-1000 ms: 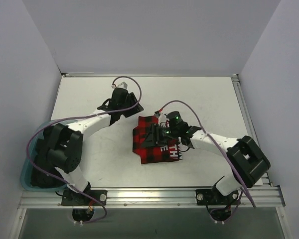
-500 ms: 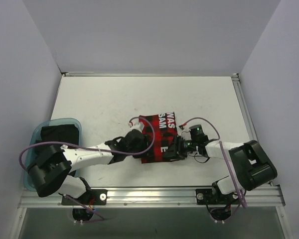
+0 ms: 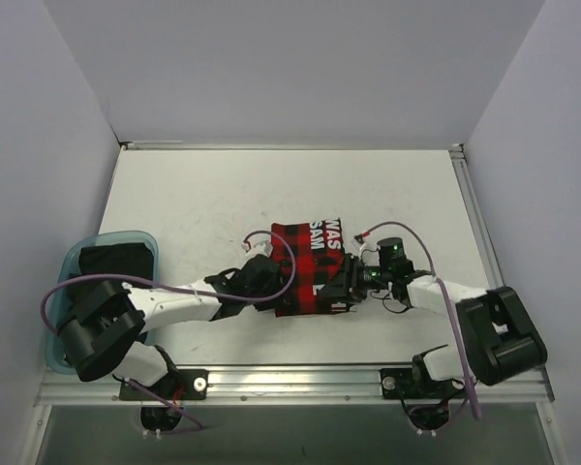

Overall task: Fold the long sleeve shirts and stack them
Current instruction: Fold the shirt

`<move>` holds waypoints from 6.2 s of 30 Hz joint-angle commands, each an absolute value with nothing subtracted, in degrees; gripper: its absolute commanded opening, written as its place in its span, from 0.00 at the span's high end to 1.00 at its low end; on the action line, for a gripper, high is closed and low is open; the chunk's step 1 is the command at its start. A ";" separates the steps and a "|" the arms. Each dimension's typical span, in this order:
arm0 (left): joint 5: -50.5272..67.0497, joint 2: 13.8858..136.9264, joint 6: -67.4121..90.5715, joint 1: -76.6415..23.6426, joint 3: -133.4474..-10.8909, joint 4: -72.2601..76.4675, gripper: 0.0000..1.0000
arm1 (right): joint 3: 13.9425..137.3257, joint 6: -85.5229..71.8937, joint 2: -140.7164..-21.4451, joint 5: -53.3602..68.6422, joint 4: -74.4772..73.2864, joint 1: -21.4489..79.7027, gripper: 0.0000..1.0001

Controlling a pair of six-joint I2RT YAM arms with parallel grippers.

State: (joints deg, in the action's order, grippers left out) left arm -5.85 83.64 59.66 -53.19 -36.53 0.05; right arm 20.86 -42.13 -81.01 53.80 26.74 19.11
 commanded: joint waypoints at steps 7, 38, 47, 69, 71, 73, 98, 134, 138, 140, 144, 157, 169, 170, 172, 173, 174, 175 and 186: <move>-2.29 80.76 50.02 -40.71 -53.95 -8.79 0.40 | 43.92 -37.43 -76.35 49.13 7.91 13.98 0.58; -5.17 101.71 37.61 -30.75 -73.04 -11.12 0.29 | 54.76 -32.73 -92.74 37.90 1.44 6.50 0.62; -15.91 88.07 49.38 -46.48 -62.25 -27.42 0.17 | 41.50 -27.42 -76.74 23.93 -15.46 16.16 0.61; -23.47 98.97 21.28 -33.06 -73.64 -24.87 0.15 | 54.03 -45.01 -92.80 13.62 2.30 58.80 0.74; -23.03 96.43 20.92 -31.65 -76.10 -25.31 0.10 | 58.44 -43.43 -92.91 11.97 0.27 58.71 0.73; -22.59 93.79 22.84 -31.82 -76.38 -26.36 0.06 | 59.24 -40.18 -91.15 9.24 -6.22 56.53 0.72; -17.85 93.59 62.75 -48.78 -53.36 -19.86 0.38 | 80.42 -18.37 -109.84 20.91 -20.92 9.93 0.59; -34.09 80.67 21.28 -62.18 -69.08 -32.26 0.03 | 36.21 -34.19 -54.33 25.39 -20.20 10.82 0.14; -39.71 87.61 16.89 -72.93 -71.19 -28.75 0.03 | 34.98 -34.71 -49.93 26.10 -24.34 5.99 0.00; -43.14 93.23 14.43 -76.36 -74.26 -28.74 0.03 | 34.37 -35.24 -47.47 24.80 -26.36 3.96 0.00; -45.52 102.37 11.08 -79.44 -79.18 -27.96 0.05 | 33.75 -36.03 -44.04 21.80 -28.91 1.85 0.00; -47.63 120.57 7.12 -80.77 -83.76 -25.93 0.17 | 31.64 -35.07 -41.31 23.81 -30.59 -5.01 0.00; -51.16 123.22 8.43 -78.49 -82.09 -26.19 0.57 | 31.38 -34.19 -42.62 24.52 -30.32 -6.77 0.00; -50.89 123.14 8.79 -78.31 -81.65 -26.19 0.62 | 31.46 -34.19 -42.71 24.26 -30.15 -6.77 0.00; -50.28 122.17 9.49 -78.13 -81.39 -26.10 0.84 | 31.46 -34.19 -43.24 24.43 -29.45 -6.94 0.01; -50.10 121.47 10.01 -78.13 -81.21 -26.10 0.92 | 31.38 -34.19 -43.68 24.69 -29.01 -6.94 0.01; -49.40 120.77 10.54 -78.05 -80.78 -26.02 0.97 | 31.29 -34.36 -44.64 25.48 -28.57 -6.86 0.01; -48.87 119.11 11.76 -77.96 -80.68 -26.10 1.00 | 31.29 -34.63 -45.43 26.10 -27.43 -6.86 0.01; -39.56 106.09 18.89 -75.68 -76.82 -24.52 1.00 | 25.05 -48.93 -59.48 31.56 -1.19 3.13 0.00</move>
